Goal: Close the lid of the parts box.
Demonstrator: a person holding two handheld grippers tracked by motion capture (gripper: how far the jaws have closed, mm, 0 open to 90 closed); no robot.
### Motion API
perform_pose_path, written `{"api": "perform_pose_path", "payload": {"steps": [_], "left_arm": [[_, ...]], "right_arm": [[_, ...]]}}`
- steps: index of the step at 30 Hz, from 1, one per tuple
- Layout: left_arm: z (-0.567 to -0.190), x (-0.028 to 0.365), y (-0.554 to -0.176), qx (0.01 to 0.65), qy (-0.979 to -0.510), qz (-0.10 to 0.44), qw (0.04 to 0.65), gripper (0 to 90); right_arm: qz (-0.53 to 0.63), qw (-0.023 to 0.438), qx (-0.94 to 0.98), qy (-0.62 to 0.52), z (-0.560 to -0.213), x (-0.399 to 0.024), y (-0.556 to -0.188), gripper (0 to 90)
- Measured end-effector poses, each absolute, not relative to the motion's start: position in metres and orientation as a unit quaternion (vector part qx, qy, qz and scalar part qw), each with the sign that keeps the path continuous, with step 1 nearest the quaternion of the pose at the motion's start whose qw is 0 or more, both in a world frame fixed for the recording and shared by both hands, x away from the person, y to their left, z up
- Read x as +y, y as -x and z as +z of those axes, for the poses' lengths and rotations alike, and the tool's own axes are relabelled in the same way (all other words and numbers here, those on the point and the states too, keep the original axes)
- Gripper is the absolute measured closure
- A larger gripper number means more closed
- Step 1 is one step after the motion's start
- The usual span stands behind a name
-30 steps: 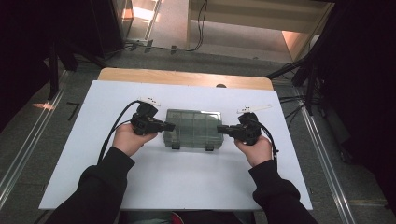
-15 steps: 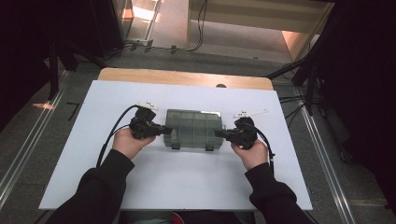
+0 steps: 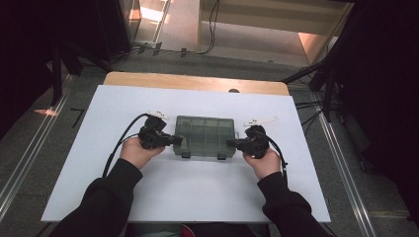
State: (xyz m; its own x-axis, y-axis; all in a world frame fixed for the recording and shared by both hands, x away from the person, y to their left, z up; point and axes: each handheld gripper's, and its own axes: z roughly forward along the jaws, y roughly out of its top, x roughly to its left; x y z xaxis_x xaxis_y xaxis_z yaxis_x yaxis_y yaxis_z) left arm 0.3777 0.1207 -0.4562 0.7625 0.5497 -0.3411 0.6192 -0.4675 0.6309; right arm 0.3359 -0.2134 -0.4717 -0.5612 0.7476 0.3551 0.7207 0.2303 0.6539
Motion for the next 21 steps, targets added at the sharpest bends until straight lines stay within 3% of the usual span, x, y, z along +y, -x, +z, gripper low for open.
{"api": "perform_pose_path", "payload": {"steps": [21], "left_arm": [[-0.4653, 0.1217, -0.3728, 0.348, -0.848, -0.040, 0.398, 90.0]], "right_arm": [[0.402, 0.031, 0.790, -0.462, -0.4771, -0.2095, -0.3316, 87.7]]}}
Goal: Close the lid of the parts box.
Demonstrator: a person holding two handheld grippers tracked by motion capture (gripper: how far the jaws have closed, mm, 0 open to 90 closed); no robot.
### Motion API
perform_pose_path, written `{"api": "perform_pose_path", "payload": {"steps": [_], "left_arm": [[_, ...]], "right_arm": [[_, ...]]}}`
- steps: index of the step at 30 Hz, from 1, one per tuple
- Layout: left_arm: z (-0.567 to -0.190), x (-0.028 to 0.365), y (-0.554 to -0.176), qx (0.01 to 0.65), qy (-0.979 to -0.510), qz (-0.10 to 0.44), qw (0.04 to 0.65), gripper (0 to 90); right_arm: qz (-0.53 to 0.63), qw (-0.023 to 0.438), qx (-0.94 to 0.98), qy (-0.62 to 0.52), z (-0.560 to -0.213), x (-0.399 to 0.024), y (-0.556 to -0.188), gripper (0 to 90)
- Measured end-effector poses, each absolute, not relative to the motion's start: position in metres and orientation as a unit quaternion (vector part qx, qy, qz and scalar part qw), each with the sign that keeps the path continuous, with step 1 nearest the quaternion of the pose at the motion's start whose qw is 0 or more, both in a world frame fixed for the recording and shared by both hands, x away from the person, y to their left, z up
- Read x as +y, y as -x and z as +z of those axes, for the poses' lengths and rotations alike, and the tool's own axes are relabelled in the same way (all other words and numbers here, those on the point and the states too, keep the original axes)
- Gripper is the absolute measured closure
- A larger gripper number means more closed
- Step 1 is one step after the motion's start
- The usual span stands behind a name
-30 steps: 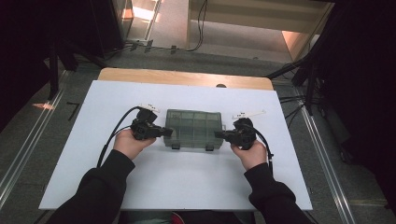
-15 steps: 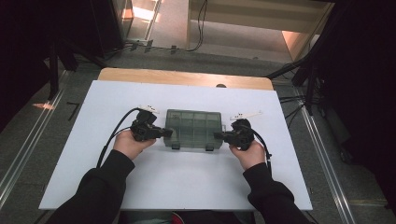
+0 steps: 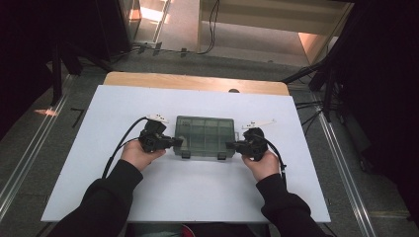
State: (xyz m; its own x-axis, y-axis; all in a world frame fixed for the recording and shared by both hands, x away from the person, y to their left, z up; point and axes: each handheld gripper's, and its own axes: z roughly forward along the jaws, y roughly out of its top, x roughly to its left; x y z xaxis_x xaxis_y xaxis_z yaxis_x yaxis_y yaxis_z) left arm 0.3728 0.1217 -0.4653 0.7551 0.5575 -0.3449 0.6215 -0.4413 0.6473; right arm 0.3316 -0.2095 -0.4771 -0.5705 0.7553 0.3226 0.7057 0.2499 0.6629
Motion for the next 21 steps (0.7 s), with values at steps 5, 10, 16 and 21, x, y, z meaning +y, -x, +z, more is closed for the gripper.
{"api": "perform_pose_path", "payload": {"steps": [5, 10, 16, 21], "left_arm": [[-0.465, 0.122, -0.374, 0.349, -0.847, -0.043, 0.399, 90.0], [-0.464, 0.123, -0.375, 0.349, -0.844, -0.058, 0.403, 87.5], [-0.458, 0.125, -0.372, 0.344, -0.842, -0.056, 0.411, 77.8], [-0.448, 0.127, -0.367, 0.336, -0.838, -0.063, 0.425, 68.9]], "right_arm": [[0.407, 0.028, 0.789, -0.459, -0.478, -0.211, -0.333, 87.3], [0.410, 0.027, 0.786, -0.463, -0.476, -0.212, -0.334, 77.9], [0.428, 0.020, 0.778, -0.459, -0.467, -0.213, -0.330, 65.4], [0.436, 0.015, 0.779, -0.451, -0.462, -0.211, -0.325, 57.5]]}}
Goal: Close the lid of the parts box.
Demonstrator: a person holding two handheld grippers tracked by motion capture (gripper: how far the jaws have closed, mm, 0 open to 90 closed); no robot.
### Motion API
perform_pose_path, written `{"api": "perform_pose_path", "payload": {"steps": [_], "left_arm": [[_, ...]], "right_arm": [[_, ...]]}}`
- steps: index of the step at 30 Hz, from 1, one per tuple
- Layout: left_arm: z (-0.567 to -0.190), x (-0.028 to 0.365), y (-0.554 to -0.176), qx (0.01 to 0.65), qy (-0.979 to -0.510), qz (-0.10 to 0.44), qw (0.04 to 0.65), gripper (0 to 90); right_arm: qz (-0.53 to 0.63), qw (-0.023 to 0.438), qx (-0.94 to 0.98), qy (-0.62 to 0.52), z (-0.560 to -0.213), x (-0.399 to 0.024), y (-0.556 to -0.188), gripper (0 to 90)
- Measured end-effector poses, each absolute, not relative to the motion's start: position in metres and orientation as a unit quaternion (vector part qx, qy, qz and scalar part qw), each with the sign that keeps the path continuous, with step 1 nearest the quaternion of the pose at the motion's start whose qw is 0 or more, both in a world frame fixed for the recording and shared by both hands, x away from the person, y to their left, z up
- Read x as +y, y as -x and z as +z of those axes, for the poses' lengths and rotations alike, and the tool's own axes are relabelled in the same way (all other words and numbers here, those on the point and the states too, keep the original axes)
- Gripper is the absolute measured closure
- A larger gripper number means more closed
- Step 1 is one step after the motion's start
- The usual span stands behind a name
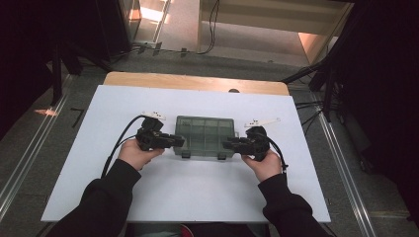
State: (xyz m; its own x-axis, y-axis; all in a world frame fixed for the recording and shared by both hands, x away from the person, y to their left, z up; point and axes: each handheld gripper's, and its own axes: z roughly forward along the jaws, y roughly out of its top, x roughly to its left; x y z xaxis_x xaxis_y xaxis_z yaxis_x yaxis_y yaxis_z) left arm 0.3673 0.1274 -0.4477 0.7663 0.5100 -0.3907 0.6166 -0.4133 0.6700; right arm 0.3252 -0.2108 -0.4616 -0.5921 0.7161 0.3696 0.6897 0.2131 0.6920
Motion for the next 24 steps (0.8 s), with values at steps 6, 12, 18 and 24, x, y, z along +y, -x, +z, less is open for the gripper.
{"api": "perform_pose_path", "payload": {"steps": [6, 12, 18, 24], "left_arm": [[-0.441, 0.129, -0.361, 0.332, -0.835, -0.073, 0.433, 58.7], [-0.438, 0.126, -0.355, 0.322, -0.835, -0.080, 0.439, 52.0], [-0.440, 0.127, -0.350, 0.322, -0.835, -0.077, 0.439, 43.3], [-0.439, 0.134, -0.345, 0.325, -0.830, -0.082, 0.445, 35.7]], "right_arm": [[0.443, 0.009, 0.780, -0.442, -0.455, -0.210, -0.318, 50.5], [0.447, 0.004, 0.782, -0.434, -0.452, -0.208, -0.311, 44.8], [0.451, 0.002, 0.785, -0.426, -0.452, -0.204, -0.305, 37.6], [0.455, 0.001, 0.786, -0.419, -0.453, -0.203, -0.300, 33.5]]}}
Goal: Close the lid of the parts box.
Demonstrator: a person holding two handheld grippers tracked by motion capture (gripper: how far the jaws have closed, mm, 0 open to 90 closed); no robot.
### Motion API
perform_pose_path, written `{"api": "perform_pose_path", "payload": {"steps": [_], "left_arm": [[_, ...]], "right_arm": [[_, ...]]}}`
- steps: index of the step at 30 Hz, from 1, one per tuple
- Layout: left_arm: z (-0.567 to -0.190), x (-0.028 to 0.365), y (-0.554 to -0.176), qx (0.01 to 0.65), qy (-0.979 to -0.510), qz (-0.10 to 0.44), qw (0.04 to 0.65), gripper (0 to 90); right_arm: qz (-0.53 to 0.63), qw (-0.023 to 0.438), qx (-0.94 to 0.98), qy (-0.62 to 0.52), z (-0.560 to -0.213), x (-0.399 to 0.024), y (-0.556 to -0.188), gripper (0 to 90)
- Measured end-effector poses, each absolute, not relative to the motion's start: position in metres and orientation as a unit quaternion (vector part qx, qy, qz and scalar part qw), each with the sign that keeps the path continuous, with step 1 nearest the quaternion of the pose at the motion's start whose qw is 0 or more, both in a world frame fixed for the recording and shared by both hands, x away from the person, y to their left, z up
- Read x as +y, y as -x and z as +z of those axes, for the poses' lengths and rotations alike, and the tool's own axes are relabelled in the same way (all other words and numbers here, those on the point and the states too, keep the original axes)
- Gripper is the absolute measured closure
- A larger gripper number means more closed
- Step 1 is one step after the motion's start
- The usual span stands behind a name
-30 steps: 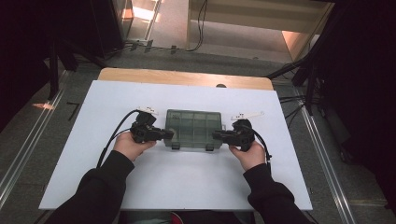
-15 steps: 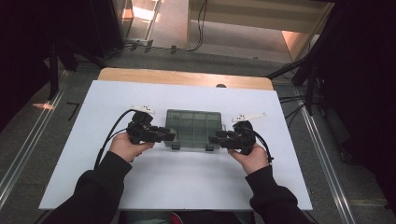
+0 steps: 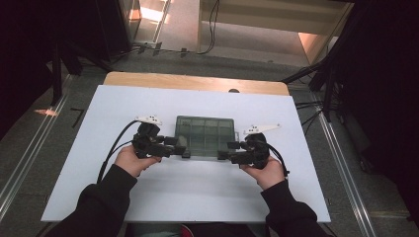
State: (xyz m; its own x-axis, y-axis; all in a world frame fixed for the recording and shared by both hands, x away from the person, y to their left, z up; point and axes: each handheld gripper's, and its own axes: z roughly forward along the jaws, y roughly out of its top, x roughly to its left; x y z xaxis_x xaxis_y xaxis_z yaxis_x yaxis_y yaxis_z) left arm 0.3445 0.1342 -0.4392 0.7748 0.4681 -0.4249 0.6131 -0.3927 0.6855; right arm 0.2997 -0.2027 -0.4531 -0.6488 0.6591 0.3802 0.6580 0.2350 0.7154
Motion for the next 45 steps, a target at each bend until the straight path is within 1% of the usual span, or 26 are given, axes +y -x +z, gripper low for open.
{"api": "perform_pose_path", "payload": {"steps": [4, 10, 11, 14, 27, 45], "left_arm": [[-0.440, 0.139, -0.339, 0.320, -0.830, -0.078, 0.450, 31.2], [-0.443, 0.144, -0.329, 0.317, -0.835, -0.062, 0.445, 30.3], [-0.443, 0.146, -0.328, 0.317, -0.835, -0.063, 0.445, 28.5], [-0.446, 0.150, -0.326, 0.317, -0.834, -0.072, 0.446, 28.3], [-0.455, 0.163, -0.311, 0.321, -0.836, -0.071, 0.440, 28.3], [-0.460, 0.183, -0.300, 0.334, -0.837, -0.052, 0.430, 28.3]], "right_arm": [[0.461, -0.006, 0.784, -0.415, -0.454, -0.203, -0.297, 31.5], [0.464, -0.009, 0.784, -0.413, -0.457, -0.203, -0.293, 28.4], [0.463, -0.008, 0.785, -0.412, -0.458, -0.203, -0.292, 28.1], [0.460, -0.002, 0.787, -0.410, -0.462, -0.202, -0.289, 25.2], [0.455, -0.003, 0.790, -0.411, -0.472, -0.206, -0.278, 25.1], [0.451, -0.003, 0.794, -0.408, -0.481, -0.220, -0.261, 25.0]]}}
